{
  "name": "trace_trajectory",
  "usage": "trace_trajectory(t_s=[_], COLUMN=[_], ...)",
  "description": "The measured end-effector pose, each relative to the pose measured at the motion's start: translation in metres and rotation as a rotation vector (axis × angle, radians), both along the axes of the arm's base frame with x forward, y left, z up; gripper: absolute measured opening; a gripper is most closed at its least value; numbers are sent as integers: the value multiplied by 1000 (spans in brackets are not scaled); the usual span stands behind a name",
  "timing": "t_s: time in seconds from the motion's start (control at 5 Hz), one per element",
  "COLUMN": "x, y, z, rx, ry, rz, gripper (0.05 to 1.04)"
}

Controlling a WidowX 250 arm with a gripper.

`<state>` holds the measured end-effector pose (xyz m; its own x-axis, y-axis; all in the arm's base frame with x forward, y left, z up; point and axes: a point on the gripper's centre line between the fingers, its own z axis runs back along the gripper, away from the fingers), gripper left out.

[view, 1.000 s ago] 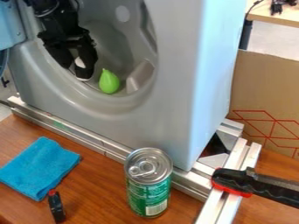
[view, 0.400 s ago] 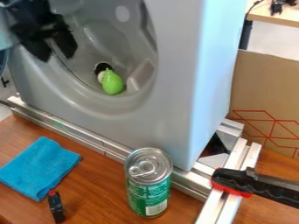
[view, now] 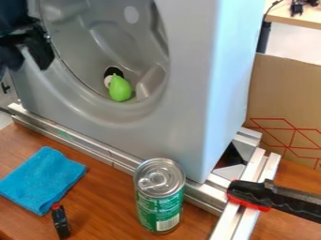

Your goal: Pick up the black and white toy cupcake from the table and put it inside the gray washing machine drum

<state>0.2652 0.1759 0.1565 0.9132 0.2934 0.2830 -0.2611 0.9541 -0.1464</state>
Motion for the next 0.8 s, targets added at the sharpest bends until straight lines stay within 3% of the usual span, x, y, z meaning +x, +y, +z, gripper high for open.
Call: trace_trajectory(t_s=[0.2, 0.4, 0.6, 0.8], x=[-37, -64, -86, -101], y=[-10, -41, -66, -79], z=[-9, -29, -49, -55], rx=[49, 96, 129, 131], ry=[125, 233, 305, 326], rz=[-22, -83, -119, -147], gripper=[1000, 1000, 1000, 1000])
